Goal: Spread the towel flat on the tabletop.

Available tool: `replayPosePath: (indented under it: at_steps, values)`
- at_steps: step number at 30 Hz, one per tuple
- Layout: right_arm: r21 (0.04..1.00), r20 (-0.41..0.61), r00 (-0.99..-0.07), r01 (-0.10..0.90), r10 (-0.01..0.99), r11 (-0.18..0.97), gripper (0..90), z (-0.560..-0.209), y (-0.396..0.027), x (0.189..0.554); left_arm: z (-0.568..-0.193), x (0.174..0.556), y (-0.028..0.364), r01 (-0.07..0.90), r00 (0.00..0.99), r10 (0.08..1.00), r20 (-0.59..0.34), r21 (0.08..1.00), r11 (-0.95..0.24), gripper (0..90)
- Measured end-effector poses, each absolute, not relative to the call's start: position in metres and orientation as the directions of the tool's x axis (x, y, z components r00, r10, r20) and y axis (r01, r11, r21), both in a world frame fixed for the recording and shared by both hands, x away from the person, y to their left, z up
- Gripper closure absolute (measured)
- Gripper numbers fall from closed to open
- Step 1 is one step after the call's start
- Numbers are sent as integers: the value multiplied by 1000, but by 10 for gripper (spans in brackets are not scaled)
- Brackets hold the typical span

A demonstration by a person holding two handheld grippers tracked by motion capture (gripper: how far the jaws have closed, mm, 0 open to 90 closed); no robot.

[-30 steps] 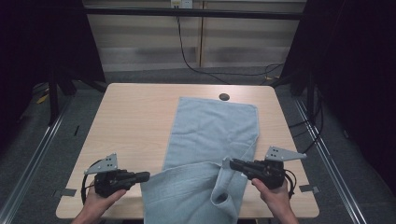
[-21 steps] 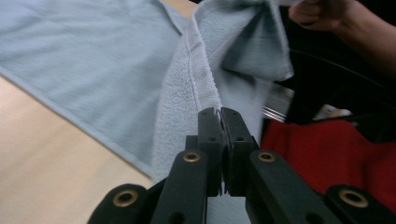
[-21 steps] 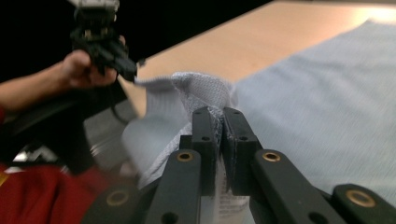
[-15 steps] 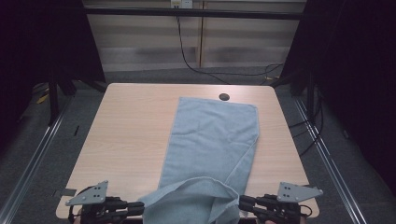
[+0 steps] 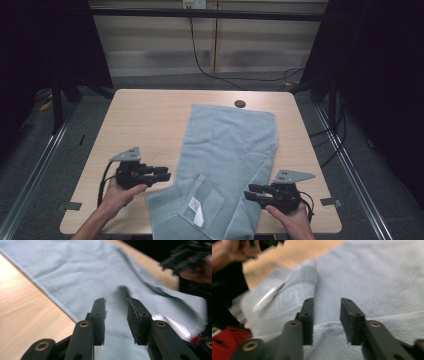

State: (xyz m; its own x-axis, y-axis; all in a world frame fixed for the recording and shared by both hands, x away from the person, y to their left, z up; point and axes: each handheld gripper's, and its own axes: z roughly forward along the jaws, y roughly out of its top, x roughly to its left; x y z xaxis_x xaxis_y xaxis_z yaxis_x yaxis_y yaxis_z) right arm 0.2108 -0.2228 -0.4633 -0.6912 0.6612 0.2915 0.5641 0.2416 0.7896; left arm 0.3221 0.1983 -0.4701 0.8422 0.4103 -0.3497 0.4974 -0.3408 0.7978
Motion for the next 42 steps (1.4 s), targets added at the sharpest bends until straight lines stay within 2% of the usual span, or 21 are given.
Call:
replayPosePath:
  at_steps: [2, 5, 9, 12, 15, 17, 21, 22, 27, 29, 30, 32, 34, 35, 38, 42]
  values:
    - [768, 279, -689, 578, 669, 275, 588, -472, -217, 217, -483, 328, 187, 498, 843, 430, -323, 771, -397, 653]
    - [737, 268, -667, 607, 695, 297, 523, -481, -212, 221, -493, 324, 179, 487, 858, 403, -318, 752, -444, 610]
    - [725, 256, -656, 616, 710, 308, 487, -486, -211, 218, -496, 312, 177, 458, 878, 383, -289, 741, -491, 551]
    - [752, 280, -671, 598, 686, 278, 480, -479, -210, 216, -498, 306, 180, 467, 872, 394, -290, 735, -491, 544]
    - [777, 299, -709, 569, 639, 268, 471, -469, -196, 215, -503, 299, 180, 439, 883, 407, -235, 722, -535, 545]
    - [784, 293, -732, 552, 615, 285, 471, -468, -181, 217, -503, 296, 179, 423, 888, 406, -215, 729, -538, 577]
    - [792, 300, -806, 509, 511, 337, 526, -466, -149, 217, -503, 291, 176, 376, 907, 385, -170, 737, -562, 782]
    - [794, 307, -822, 500, 480, 346, 527, -466, -142, 215, -503, 290, 176, 376, 907, 386, -168, 735, -564, 808]
    - [742, 246, -839, 485, 486, 463, 454, -484, -114, 214, -503, 293, 181, 434, 883, 405, -236, 738, -517, 829]
    - [712, 211, -842, 481, 497, 512, 454, -495, -108, 212, -500, 292, 183, 443, 879, 405, -253, 747, -495, 835]
    - [728, 180, -848, 456, 499, 512, 479, -498, -107, 209, -498, 292, 184, 445, 878, 404, -258, 753, -485, 836]
    - [726, 111, -852, 421, 511, 544, 615, -497, -106, 205, -495, 291, 186, 454, 873, 403, -275, 762, -463, 837]
    - [730, 109, -850, 421, 516, 538, 812, -497, -108, 204, -492, 289, 188, 449, 873, 405, -271, 769, -454, 837]
    - [734, 117, -850, 422, 513, 532, 857, -497, -109, 204, -490, 289, 189, 444, 876, 401, -269, 776, -449, 837]
    - [740, 144, -857, 425, 494, 522, 889, -491, -113, 200, -486, 285, 190, 437, 878, 399, -266, 786, -438, 837]
    - [792, 230, -846, 450, 482, 413, 890, -472, -138, 194, -478, 278, 196, 427, 879, 396, -265, 806, -410, 837]
